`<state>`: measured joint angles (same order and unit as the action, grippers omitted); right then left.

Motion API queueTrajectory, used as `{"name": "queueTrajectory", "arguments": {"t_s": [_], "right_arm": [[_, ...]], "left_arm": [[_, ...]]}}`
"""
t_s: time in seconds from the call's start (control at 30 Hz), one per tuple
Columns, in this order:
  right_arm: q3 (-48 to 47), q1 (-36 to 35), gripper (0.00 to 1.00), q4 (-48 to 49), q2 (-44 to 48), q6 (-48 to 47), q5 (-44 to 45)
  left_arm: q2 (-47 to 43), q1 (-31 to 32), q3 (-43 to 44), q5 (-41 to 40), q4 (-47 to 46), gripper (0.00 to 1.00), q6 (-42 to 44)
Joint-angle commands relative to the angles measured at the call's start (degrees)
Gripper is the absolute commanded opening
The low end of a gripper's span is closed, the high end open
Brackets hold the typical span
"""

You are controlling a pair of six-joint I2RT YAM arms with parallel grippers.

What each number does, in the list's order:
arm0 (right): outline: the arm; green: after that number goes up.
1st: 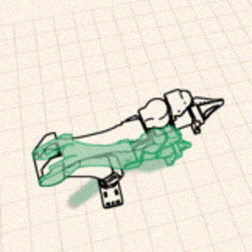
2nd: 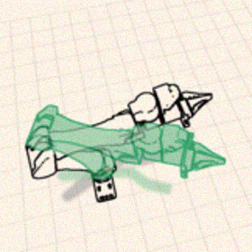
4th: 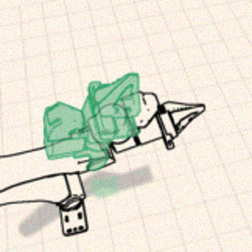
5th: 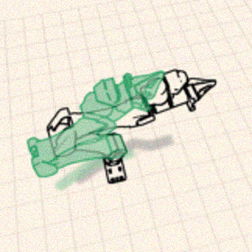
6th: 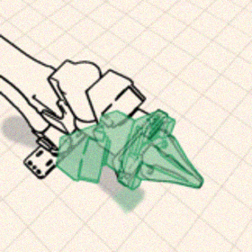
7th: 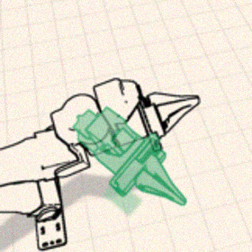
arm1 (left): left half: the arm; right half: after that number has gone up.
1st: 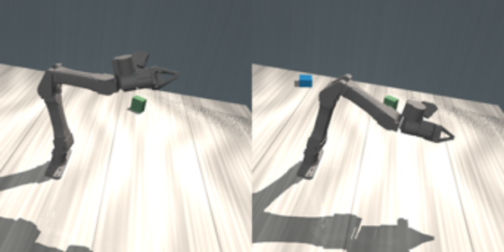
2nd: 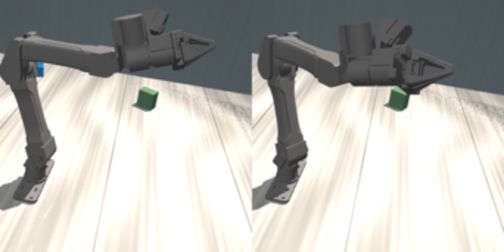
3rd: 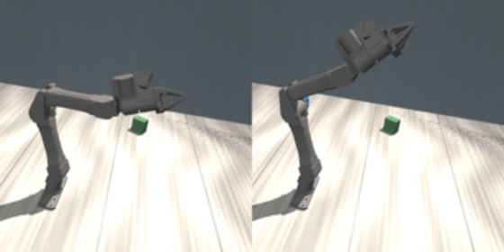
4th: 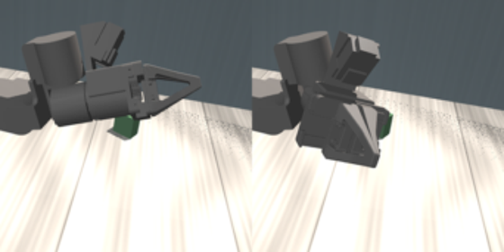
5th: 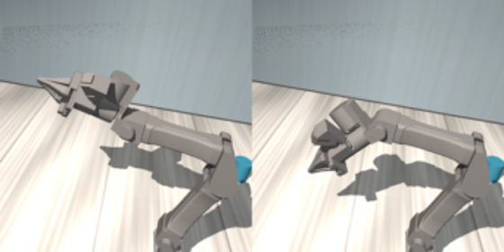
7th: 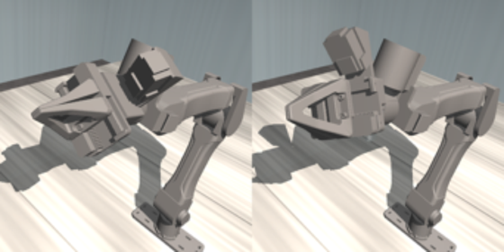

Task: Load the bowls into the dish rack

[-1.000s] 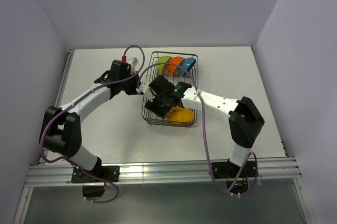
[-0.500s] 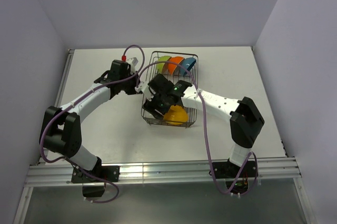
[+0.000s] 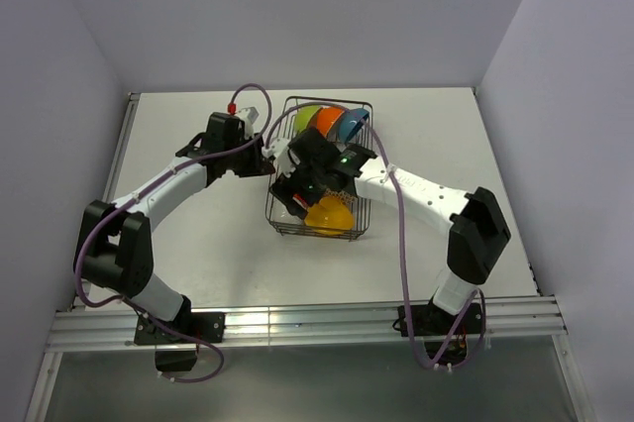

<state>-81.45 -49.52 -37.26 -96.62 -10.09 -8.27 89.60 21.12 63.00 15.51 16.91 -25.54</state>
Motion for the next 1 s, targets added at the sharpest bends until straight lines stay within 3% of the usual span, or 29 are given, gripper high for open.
{"name": "queueTrajectory", "arguments": {"t_s": [0.0,0.17,0.27,0.33,0.37,0.57,0.67,0.83,0.97], "right_arm": [[-3.45,3.36,0.88,3.41,5.65,2.17,-1.83],[-3.01,8.29,0.97,5.87,10.56,4.28,-5.34],[-2.49,13.38,1.0,7.11,13.47,7.18,-9.03],[-1.87,16.72,1.0,8.16,14.96,9.55,-11.32],[-1.61,20.3,1.0,8.25,16.27,9.99,-12.89],[2.69,34.63,1.0,8.34,19.45,16.32,-18.35],[4.19,39.74,1.0,6.94,20.15,17.73,-19.59],[8.67,47.04,1.0,2.21,21.21,14.4,-16.61],[14.11,48.2,1.0,1.48,24.88,12.37,-15.72]], "left_arm": [[-4.08,-0.21,0.28,-0.65,-3.19,0.41,1.54],[-8.03,-0.21,0.45,-0.22,-5.3,0.58,2.07],[-10.58,-0.29,0.8,-0.04,-6.7,0.76,2.86],[-11.64,-0.29,1.68,2.05,-7.24,0.95,4.96],[-11.82,-0.29,4.21,2.59,-5.85,0.99,5.58],[-4.55,-0.73,20.97,3.82,7.24,0.99,7.52],[-0.41,-2.57,26.28,8.29,14.37,0.99,10.42],[1.71,-8.19,26.47,11.03,16.65,0.99,12.17],[1.9,-12.42,23.93,15.59,15.54,1.0,12.88]]}}
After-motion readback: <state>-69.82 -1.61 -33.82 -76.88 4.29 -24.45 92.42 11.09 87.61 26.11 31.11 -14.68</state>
